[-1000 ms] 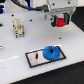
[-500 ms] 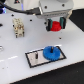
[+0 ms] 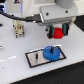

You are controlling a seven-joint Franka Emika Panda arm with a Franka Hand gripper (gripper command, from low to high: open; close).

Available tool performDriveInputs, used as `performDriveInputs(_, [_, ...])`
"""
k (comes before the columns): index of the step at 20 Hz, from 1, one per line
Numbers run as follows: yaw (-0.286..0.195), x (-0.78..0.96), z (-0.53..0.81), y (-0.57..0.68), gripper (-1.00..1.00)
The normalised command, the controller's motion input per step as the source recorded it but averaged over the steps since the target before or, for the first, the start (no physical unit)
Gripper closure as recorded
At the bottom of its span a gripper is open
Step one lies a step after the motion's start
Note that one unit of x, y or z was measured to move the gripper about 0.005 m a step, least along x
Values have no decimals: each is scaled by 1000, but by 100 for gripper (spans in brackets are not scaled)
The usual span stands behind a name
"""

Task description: Insert the blue gear onto the right peg, followed by the red gear

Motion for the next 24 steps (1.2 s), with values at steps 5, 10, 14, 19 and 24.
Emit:
performDriveInputs(5, [0,679,53,-91,100])
performDriveInputs(10, [0,414,-32,-79,100])
performDriveInputs(14, [0,145,-128,-49,100])
performDriveInputs(19, [0,69,-153,-134,100])
performDriveInputs(24, [0,17,92,-34,100])
